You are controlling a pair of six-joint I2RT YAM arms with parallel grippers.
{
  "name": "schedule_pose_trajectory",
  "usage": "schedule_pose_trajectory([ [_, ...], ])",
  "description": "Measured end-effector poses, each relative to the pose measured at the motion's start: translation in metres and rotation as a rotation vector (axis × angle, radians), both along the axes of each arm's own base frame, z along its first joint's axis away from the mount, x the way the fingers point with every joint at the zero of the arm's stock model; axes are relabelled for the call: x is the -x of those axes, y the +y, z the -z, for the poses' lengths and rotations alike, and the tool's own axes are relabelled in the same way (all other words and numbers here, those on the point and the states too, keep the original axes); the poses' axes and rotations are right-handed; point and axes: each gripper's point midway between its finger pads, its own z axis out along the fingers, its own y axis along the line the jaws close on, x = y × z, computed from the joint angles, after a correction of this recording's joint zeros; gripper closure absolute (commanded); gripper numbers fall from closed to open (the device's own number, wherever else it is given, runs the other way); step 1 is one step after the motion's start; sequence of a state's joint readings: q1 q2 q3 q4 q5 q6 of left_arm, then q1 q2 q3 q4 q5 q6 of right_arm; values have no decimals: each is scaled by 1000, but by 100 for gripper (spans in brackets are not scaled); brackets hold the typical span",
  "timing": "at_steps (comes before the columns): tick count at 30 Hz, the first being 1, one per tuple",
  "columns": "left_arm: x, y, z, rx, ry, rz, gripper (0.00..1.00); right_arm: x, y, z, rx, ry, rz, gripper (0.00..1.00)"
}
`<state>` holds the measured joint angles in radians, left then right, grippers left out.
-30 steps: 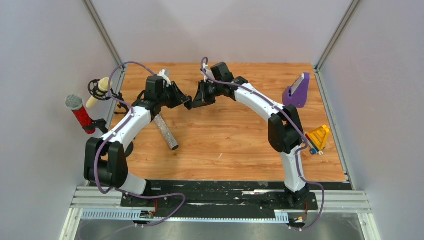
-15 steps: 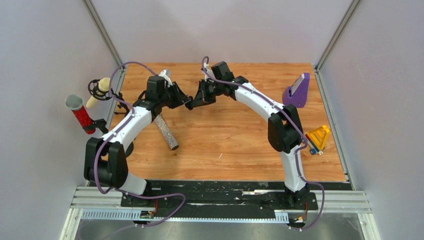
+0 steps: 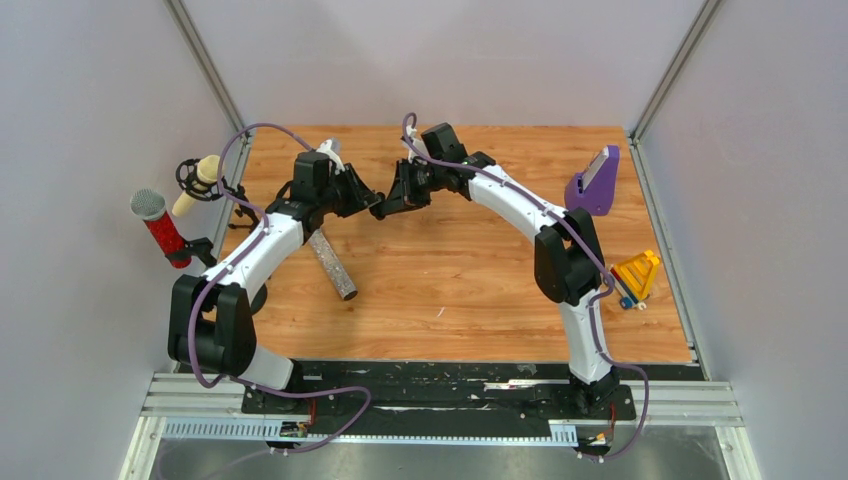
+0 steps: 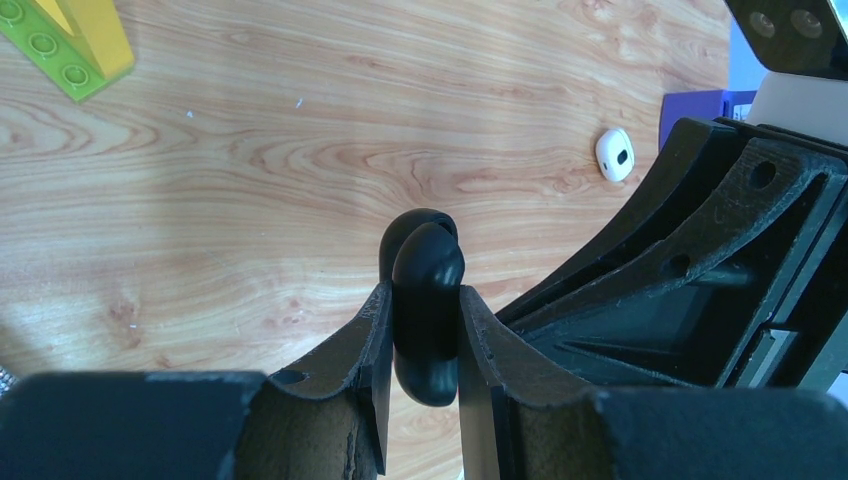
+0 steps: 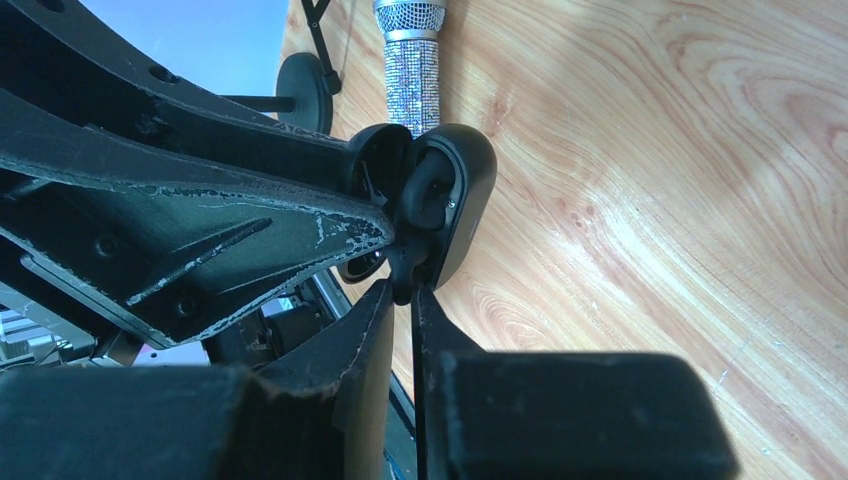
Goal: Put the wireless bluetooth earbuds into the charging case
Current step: Place the earbud in the charging case.
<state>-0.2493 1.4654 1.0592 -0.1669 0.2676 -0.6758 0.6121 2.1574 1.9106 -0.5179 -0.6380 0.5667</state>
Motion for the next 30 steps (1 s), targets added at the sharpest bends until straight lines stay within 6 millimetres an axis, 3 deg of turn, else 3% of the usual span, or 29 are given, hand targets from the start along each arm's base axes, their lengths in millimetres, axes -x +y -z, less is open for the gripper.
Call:
schedule_pose_trajectory([
  [30, 1, -2, -1, 4, -1, 9, 80, 3, 2, -1, -7, -12, -27, 74],
])
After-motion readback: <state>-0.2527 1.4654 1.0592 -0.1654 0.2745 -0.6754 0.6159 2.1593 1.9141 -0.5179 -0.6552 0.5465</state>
